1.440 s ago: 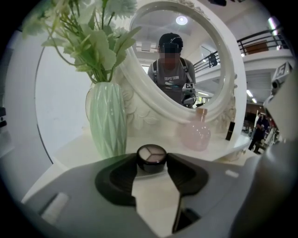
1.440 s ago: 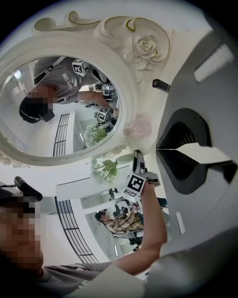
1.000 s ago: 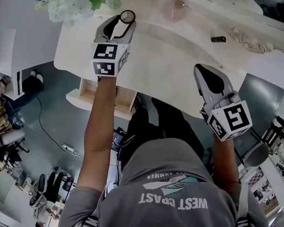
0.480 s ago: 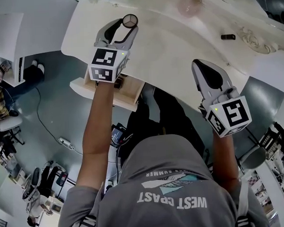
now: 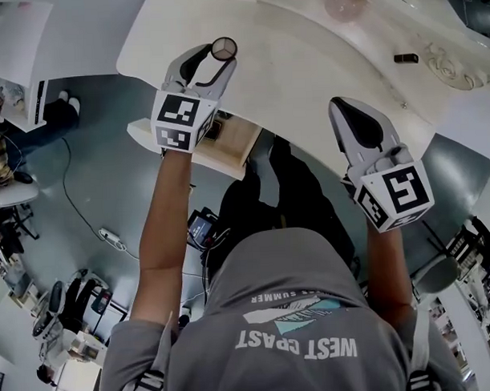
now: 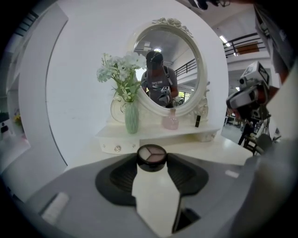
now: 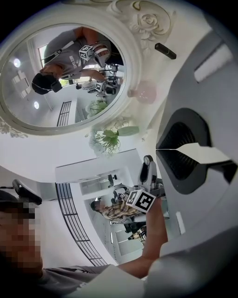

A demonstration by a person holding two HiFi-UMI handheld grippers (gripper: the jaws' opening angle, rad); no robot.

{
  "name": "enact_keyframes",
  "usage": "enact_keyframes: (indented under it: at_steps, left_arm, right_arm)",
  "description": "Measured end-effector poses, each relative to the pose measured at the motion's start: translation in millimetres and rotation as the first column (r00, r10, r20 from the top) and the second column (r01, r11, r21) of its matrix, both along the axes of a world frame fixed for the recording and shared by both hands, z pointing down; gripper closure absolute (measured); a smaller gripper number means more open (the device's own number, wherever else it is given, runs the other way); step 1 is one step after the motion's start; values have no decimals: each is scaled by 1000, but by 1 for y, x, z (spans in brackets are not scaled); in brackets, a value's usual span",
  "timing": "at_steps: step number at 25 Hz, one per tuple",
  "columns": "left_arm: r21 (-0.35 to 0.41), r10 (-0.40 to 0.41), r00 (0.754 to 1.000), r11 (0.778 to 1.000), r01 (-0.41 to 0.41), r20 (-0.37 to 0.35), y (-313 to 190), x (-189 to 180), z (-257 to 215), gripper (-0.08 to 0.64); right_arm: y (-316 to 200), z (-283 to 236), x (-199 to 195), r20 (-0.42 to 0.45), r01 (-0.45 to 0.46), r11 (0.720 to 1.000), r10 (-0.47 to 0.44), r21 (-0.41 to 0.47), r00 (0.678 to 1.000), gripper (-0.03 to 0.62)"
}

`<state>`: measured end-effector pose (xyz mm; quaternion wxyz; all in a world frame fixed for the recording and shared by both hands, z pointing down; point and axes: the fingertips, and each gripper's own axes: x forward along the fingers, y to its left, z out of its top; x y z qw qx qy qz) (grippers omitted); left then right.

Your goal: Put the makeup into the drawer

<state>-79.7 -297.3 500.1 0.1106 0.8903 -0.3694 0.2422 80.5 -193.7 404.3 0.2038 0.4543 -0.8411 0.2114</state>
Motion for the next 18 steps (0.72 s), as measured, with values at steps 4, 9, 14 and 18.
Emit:
enact_keyframes:
  at_steps: [4,9,14,18]
  left_arm:
    - [-15,5,1000,1000,-4,11,18,-15,3,359]
    - [-53,12,1000,999,-11,20,41,-35,13,359]
    - [-97,1,1000,995,2,28,64,-52,27,359]
    - [-142,7,999,990,-1,42,88,-66,46,359]
  right_arm:
    - [7,-1,-14,0,14,1000,-14,-4,1000,586]
    - [16,-1,-31,1,31,999,-31,-9,1000,586]
    - [22,0,-47,7,47,999,-47,-3,999,586]
    - [28,2,-56,7,58,998,-58,-9,998,586]
